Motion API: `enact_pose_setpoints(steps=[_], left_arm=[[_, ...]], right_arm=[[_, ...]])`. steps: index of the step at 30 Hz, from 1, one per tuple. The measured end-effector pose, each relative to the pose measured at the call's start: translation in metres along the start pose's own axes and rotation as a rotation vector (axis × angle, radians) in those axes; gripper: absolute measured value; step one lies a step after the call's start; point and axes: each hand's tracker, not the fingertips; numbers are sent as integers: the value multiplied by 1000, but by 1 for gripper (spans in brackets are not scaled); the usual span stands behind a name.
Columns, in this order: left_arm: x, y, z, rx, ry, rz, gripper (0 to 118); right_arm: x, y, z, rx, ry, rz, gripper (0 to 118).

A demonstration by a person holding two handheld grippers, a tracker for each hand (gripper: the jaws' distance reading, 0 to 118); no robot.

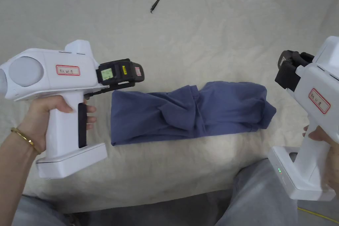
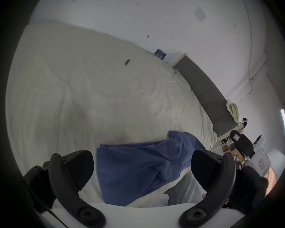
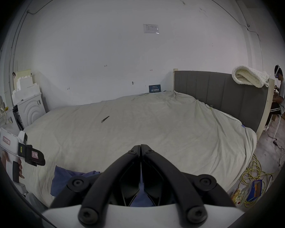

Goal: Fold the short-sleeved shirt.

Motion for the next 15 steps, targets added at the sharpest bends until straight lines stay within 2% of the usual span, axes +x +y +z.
enact_pose_setpoints(steps=[6, 14, 15], left_arm=[[-42, -8, -21, -169, -44, 117, 118], [-53, -17, -50, -302, -1, 121, 118], [-50, -16, -49, -302, -4, 112, 114]], right_arm=[[-4, 1, -1, -1, -3, 14, 0], [-6, -2, -2, -15, -8, 17, 0], [-6, -3, -2, -16, -10, 17, 0]])
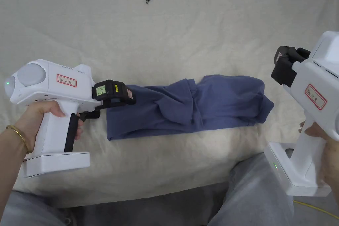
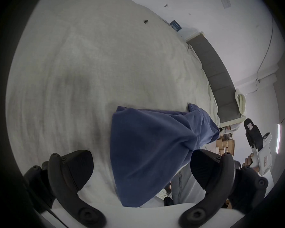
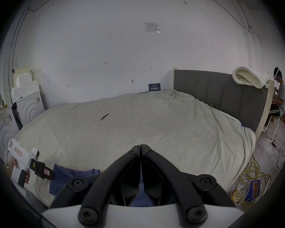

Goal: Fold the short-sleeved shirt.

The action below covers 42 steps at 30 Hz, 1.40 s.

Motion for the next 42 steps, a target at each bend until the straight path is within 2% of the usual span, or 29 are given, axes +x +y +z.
enact_pose_setpoints(steps=[1, 2, 4, 6, 8, 9, 10, 11, 12, 13, 15, 22, 25, 29, 37, 39, 42], left_arm=[[2, 1, 0, -3, -1, -8, 105], [4, 1, 1, -3, -4, -6, 87], [6, 1, 0, -2, -58, 17, 84], [14, -3, -9, -13, 7, -3, 84], [18, -5, -12, -20, 20, -84, 83], [21, -6, -11, -17, 26, -78, 78], [24, -6, -11, -18, 32, -73, 63], [27, -5, -10, -22, 56, -69, 26], [29, -6, -10, -19, 92, -49, 14], [28, -6, -12, -10, 125, -14, 13], [31, -8, -12, -3, 102, 65, 11], [50, -1, 23, 22, 82, 90, 9], [53, 6, 42, 28, 72, 60, 9], [42, 13, 72, 65, 177, 14, 9], [-22, 16, 144, 134, 368, 97, 9], [-46, 16, 163, 154, 403, 174, 8], [-70, 14, 185, 174, 501, 206, 8]], right_arm=[[0, 0, 0, -1, -2, 1, 0], [1, -1, -1, -2, -3, 1, 0], [2, -2, -3, -9, -5, -4, 0], [1, -4, -3, -15, -5, -5, 0], [2, -6, -3, -19, -5, -5, 0], [2, -7, -3, -21, -3, -5, 0], [2, -8, -3, -24, -2, -6, 0], [2, -9, -3, -27, -2, -7, 0], [2, -10, -4, -29, -2, -11, 0], [2, -10, -5, -32, 1, -14, 0], [1, -11, -5, -34, 6, -21, 0], [-1, -11, -7, -42, 23, -13, 0], [-1, -8, -7, -36, 27, -23, 0], [-4, -5, -7, -30, 33, -17, 0], [-14, -6, -12, -37, 59, -16, 0], [-19, -6, -15, -38, 71, -22, 0], [-27, -6, -17, -32, 88, -17, 0]])
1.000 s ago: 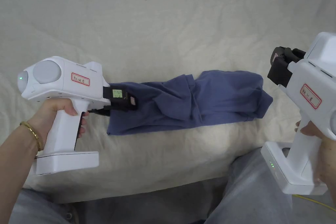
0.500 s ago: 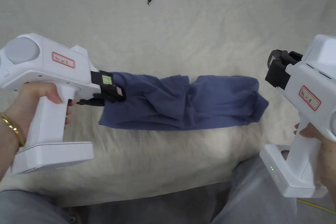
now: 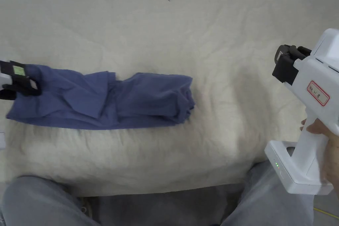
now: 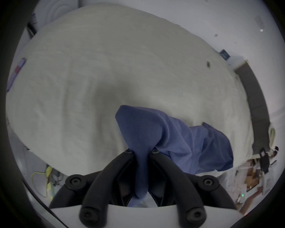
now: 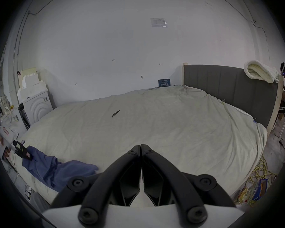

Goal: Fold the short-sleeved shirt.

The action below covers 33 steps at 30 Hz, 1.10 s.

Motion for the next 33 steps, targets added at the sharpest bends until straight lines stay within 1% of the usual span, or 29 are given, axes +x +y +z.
enact_pose_setpoints(steps=[2, 4, 6, 10, 16, 21, 25, 28, 33], left_arm=[[-12, 0, 6, 9, 80, 9, 8], [-20, 2, 11, 20, 99, 27, 8], [-15, 0, 20, 32, 70, 25, 8], [30, -11, 38, 67, 21, -118, 8], [104, -17, 44, 51, -108, -243, 8], [170, -26, 12, 8, -159, -367, 8], [215, -35, -24, -48, -174, -412, 8], [245, -47, -54, -99, -135, -497, 8], [279, -60, -92, -116, -97, -529, 10]], right_arm=[[-4, 1, -3, -6, 11, 6, 0], [-8, 1, -4, -6, 20, 10, 0], [-10, 0, -4, -4, 28, 15, 0], [-10, -1, -6, -9, 35, 18, 0], [-7, -6, -3, -10, 44, 9, 0], [2, -7, 2, -5, 35, -3, 0], [13, -8, 7, 0, 15, -18, 0], [21, -10, 11, 1, -6, -31, 0], [32, -14, 13, -11, -32, -35, 0]])
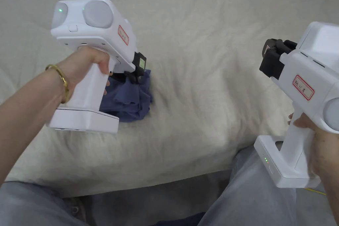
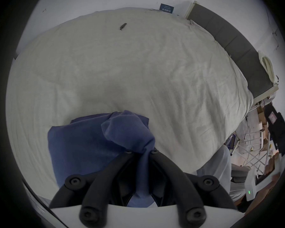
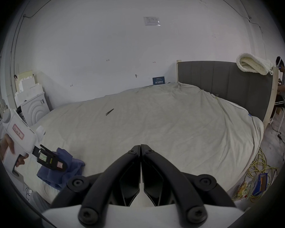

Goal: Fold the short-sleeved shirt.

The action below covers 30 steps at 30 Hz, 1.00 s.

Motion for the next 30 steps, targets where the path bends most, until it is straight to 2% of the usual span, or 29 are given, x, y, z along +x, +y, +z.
enact_pose_setpoints(steps=[1, 3, 4, 5, 7, 8, 12, 16, 20, 21, 22, 26, 28, 30], left_arm=[[5, 0, -5, -1, 10, -17, 13], [11, 1, -16, -16, 20, -27, 34], [11, 1, -18, -21, 3, -25, 51], [15, -1, -17, -21, -35, -19, 74], [18, -1, -14, -16, -140, 3, 99], [20, -1, -10, -7, -172, 8, 105], [26, -4, 17, 94, -219, -22, 105], [16, -6, 51, 233, -236, 14, 105], [-1, -16, 76, 381, -149, 60, 104], [-5, -19, 80, 419, -102, 72, 103], [-7, -22, 82, 448, -62, 79, 96], [-16, -44, 81, 561, 17, 81, 24], [-16, -54, 72, 578, 44, 120, 2], [-15, -64, 60, 614, 66, 115, 0]], right_arm=[[2, -1, 0, -3, -4, -2, 0], [5, -2, -1, -7, -12, -9, 0], [7, -2, -1, -9, -14, -12, 0], [8, -3, -1, -9, -14, -15, 0], [9, -4, -3, -16, -19, -15, 0], [10, -4, -4, -20, -23, -12, 0], [10, -4, -5, -25, -27, -15, 0], [4, -3, -5, -18, -12, -9, 0], [-3, 0, -4, -10, 3, -4, 0], [-4, 1, -4, -7, 5, -4, 0], [-6, 1, -3, -5, 7, -3, 0], [-12, 4, -3, 2, 18, -3, 0], [-15, 4, -3, 0, 24, 2, 0], [-17, 3, -3, -3, 28, 8, 0]])
